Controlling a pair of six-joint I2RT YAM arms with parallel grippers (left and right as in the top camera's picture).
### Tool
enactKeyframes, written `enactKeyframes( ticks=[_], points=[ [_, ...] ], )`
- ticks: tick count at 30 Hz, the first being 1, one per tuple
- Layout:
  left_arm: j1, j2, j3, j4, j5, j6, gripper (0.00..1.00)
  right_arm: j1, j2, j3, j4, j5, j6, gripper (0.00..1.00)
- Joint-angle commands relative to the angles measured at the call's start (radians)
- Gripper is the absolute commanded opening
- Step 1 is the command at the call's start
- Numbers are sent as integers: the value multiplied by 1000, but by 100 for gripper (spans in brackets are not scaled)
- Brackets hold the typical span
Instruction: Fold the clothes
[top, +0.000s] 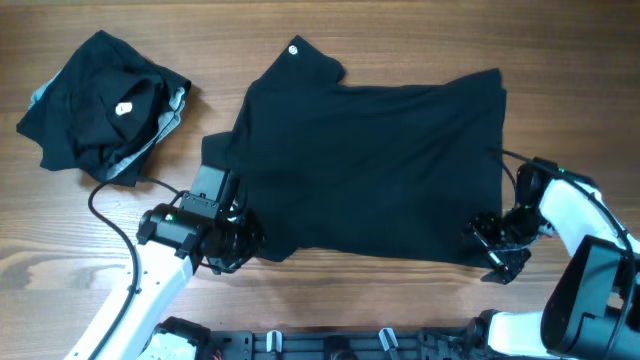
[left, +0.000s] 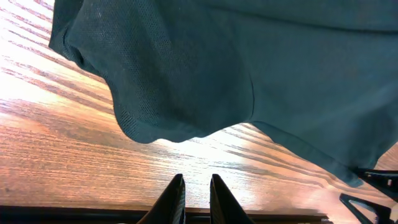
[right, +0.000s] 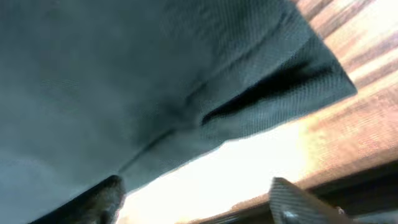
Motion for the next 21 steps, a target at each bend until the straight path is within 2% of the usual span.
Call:
enactKeyframes(
  ticks=[1, 2, 3, 7, 8, 13, 17, 18, 21],
  points=[
    [7, -7, 7, -1, -13, 16, 15, 0, -11, -37, 87, 47, 83, 73],
    [7, -7, 7, -1, -13, 16, 15, 0, -11, -37, 117, 47, 91, 71],
    [7, -7, 7, -1, -13, 16, 15, 0, -11, -37, 148, 47, 96, 65],
    [7, -7, 7, -2, -13, 16, 15, 0, -11, -37, 179, 135, 108, 13],
    [7, -7, 7, -5, -13, 16, 15, 0, -11, -36, 154, 141, 98, 4],
    [6, -7, 7, -16, -4, 43, 16, 0, -68, 69, 41, 110, -8, 4],
    [-94, 24, -6, -27, -11, 34, 39, 0, -123, 90, 47, 34, -56, 4],
    [-130, 54, -25, -23, -66, -39, 47, 0, -123, 90, 50, 34, -72, 4],
    [-137, 136, -60, 29, -67, -78, 49, 0, -123, 90, 60, 34, -79, 4]
  ],
)
